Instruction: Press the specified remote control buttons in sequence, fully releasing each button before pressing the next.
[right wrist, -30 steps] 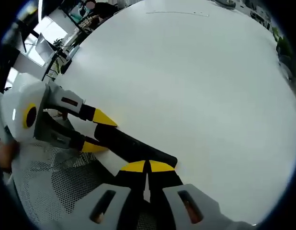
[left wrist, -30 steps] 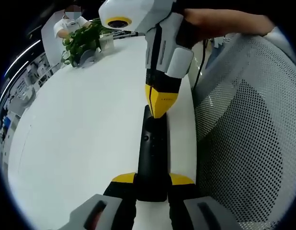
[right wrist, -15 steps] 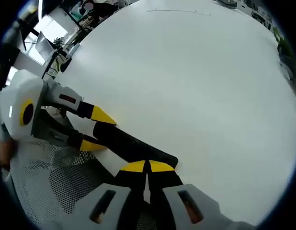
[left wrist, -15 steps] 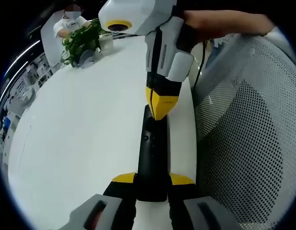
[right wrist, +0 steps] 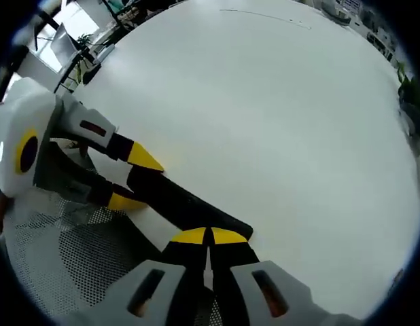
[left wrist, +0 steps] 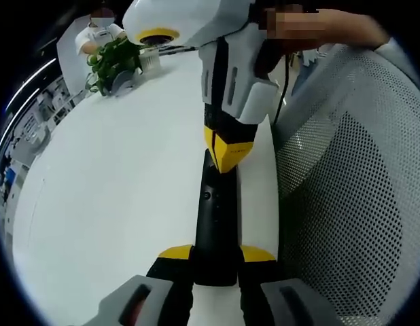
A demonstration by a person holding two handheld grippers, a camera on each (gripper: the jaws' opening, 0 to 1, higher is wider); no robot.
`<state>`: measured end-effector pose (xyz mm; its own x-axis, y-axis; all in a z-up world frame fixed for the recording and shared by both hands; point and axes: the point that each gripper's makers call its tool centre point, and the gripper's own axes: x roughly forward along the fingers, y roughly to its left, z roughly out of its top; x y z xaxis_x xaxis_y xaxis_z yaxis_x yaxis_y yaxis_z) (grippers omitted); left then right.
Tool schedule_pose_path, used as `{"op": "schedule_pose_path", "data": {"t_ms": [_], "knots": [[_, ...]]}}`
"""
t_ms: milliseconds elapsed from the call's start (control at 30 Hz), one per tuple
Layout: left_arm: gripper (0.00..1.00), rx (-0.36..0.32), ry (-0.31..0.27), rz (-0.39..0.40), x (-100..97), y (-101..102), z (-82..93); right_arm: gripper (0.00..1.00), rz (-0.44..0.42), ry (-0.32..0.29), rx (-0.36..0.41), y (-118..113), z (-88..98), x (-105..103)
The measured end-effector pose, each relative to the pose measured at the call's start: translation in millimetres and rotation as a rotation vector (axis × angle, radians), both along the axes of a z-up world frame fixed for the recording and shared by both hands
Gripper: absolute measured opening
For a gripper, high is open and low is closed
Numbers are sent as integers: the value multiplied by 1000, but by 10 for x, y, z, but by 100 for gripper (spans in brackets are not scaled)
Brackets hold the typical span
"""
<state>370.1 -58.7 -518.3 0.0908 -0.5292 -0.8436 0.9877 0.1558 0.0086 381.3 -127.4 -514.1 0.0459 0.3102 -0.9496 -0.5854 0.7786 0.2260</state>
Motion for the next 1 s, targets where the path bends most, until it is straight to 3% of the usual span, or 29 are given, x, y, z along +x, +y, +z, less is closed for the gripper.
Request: {"op": "schedule_pose_path", "data": {"t_ms": [400, 600, 700, 1000], "knots": [[24, 11, -2, -6, -3, -4, 1, 0, 12, 6, 21, -12, 8, -11], [25, 12, -2, -4, -4, -4, -1, 0, -48, 62, 61, -23, 11, -9], [25, 8, -2, 1, -4, -3, -1, 0, -149, 114, 91, -19, 10, -19], [24, 1, -1, 0, -5, -6, -2, 0, -149, 112, 103, -43, 7, -2]]}}
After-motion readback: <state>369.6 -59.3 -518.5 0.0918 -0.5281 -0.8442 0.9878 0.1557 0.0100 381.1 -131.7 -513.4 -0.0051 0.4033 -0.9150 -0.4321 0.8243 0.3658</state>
